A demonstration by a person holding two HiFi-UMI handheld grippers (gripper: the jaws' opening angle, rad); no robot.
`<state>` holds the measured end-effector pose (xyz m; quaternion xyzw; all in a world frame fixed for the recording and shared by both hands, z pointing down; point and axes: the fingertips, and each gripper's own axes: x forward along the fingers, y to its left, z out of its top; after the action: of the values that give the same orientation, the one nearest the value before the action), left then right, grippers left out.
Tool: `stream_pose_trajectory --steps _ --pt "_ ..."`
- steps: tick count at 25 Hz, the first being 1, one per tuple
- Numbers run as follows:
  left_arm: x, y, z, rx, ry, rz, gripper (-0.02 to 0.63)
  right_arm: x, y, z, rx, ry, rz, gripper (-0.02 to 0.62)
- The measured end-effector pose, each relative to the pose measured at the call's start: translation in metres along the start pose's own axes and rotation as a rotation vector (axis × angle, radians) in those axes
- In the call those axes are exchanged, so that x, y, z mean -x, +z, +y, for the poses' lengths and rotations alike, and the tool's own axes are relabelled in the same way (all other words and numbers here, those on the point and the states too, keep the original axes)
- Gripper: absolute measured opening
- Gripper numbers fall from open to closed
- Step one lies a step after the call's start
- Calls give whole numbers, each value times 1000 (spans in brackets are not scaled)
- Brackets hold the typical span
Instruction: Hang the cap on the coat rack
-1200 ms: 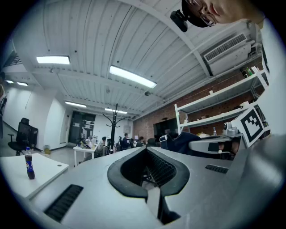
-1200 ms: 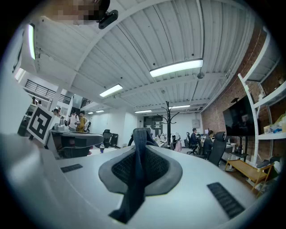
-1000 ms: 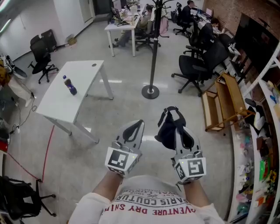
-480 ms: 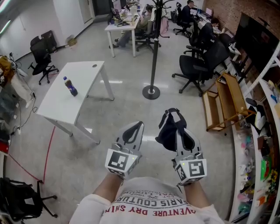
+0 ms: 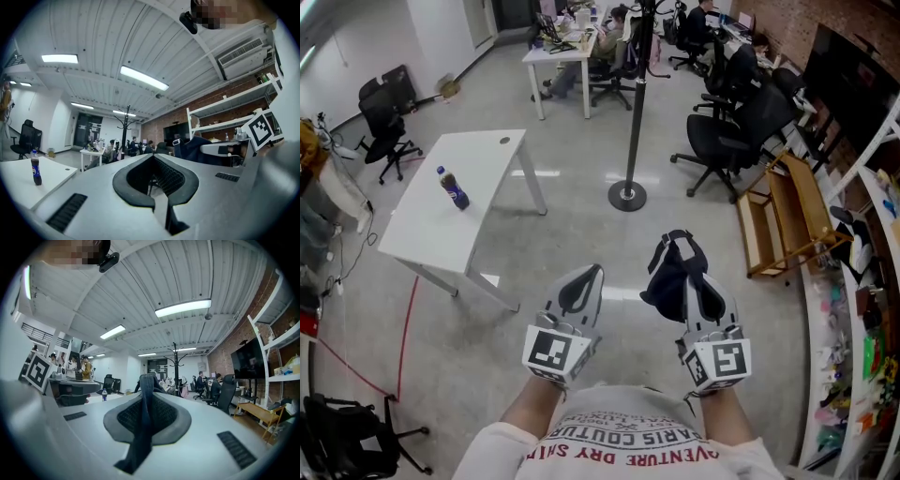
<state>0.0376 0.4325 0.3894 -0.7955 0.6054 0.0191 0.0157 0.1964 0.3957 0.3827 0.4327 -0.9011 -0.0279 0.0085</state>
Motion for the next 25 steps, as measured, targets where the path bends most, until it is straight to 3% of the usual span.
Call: stream_pose_trajectory --steps 7,11,20,25 --pt "-10 -18 44 27 3 26 5 -46 -10 15 -29 33 31 26" --pt "-45 -22 62 22 25 19 5 -84 -13 -4 -28 63 20 26" --pt "-215 -25 90 -9 83 9 5 -208 -23 -133 -59 119 -12 26" --pt "-312 -15 107 48 111 -15 5 -276 -13 -209 -48 153 -15 26"
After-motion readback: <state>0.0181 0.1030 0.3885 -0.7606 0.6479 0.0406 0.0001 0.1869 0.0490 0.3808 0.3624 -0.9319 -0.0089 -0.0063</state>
